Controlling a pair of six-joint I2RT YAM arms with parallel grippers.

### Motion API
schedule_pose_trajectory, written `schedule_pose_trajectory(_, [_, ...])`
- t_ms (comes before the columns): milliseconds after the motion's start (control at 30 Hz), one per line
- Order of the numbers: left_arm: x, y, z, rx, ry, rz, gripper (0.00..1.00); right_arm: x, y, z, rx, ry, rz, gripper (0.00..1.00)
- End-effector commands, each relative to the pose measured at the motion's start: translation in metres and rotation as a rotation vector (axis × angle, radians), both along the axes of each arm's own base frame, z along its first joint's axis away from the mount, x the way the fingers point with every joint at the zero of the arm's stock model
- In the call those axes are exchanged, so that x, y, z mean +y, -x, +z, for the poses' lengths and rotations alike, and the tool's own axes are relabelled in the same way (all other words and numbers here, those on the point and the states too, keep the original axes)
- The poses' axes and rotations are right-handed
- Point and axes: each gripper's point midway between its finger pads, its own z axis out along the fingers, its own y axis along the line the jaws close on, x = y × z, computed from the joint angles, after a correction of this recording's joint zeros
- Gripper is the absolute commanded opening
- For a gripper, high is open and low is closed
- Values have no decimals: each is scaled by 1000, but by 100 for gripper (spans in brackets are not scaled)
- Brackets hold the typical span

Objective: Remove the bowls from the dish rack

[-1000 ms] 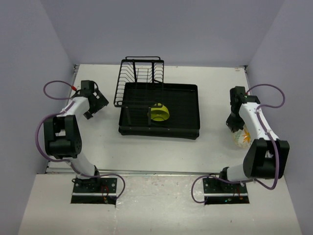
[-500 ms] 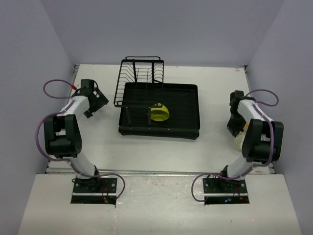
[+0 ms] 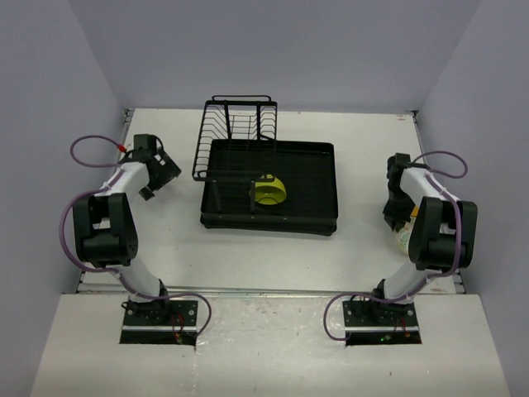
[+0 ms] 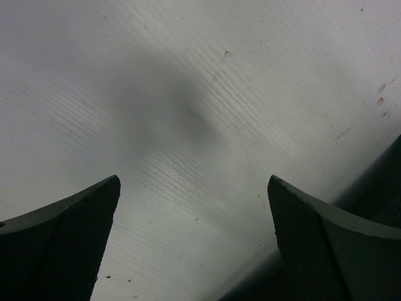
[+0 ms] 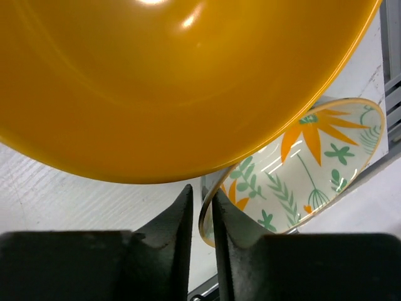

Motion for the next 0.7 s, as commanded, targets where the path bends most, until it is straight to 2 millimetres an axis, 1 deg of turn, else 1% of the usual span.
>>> schedule_pose_trajectory(0, [5,0,9,-30,-7,25,100,-3,-21,21,-115,15,7,20])
schedule_pose_trajectory(67, [4,1,9,-33,-7,23,100,0,-22,28,-150,17,12,31])
schedule_pose_trajectory(133, [5,2,10,-34,-8,23,100,3,-24,38,-187,21,22,38])
schedule_pose_trajectory(167, [5,2,10,-35,-9,22,100,5,-25,43,-205,22,24,38])
schedule_pose_trajectory(267, [5,1,11,-37,-8,21,100,12,-34,72,-283,28,40,40])
schedule_pose_trajectory(300, [4,1,12,-39,-6,22,100,15,-41,91,-320,27,47,41])
schedule_pose_trajectory(333, [4,1,12,-39,-6,20,100,25,-48,106,-351,25,75,41])
schedule_pose_trajectory(367, [4,1,13,-40,-5,21,100,31,-64,139,-443,27,94,42])
schedule_pose_trajectory(400, [4,1,13,-41,-5,21,100,42,-71,157,-487,6,122,43])
schedule_pose_trajectory(433, [4,2,13,-40,-5,20,100,66,-76,174,-519,-37,190,43])
schedule_pose_trajectory(467, [5,3,14,-39,-12,18,100,97,-90,209,-633,-183,205,44])
schedule_pose_trajectory(500, [6,3,15,-38,-16,20,100,118,-89,221,-665,-301,213,44])
schedule_pose_trajectory(533, [5,5,15,-36,-19,16,100,139,-95,238,-725,-415,227,44])
schedule_pose_trajectory(567, [7,6,16,-35,-26,21,100,158,-90,254,-788,-543,181,44])
schedule_pose_trajectory(600, [7,6,16,-33,-26,21,100,191,-83,268,-819,-749,197,43])
schedule_pose_trajectory(633, [7,7,19,-36,-27,19,100,207,-101,301,-1003,-871,228,43])
schedule_pose_trajectory(667, [8,8,20,-36,-31,22,100,221,-99,320,-1065,-1068,38,43])
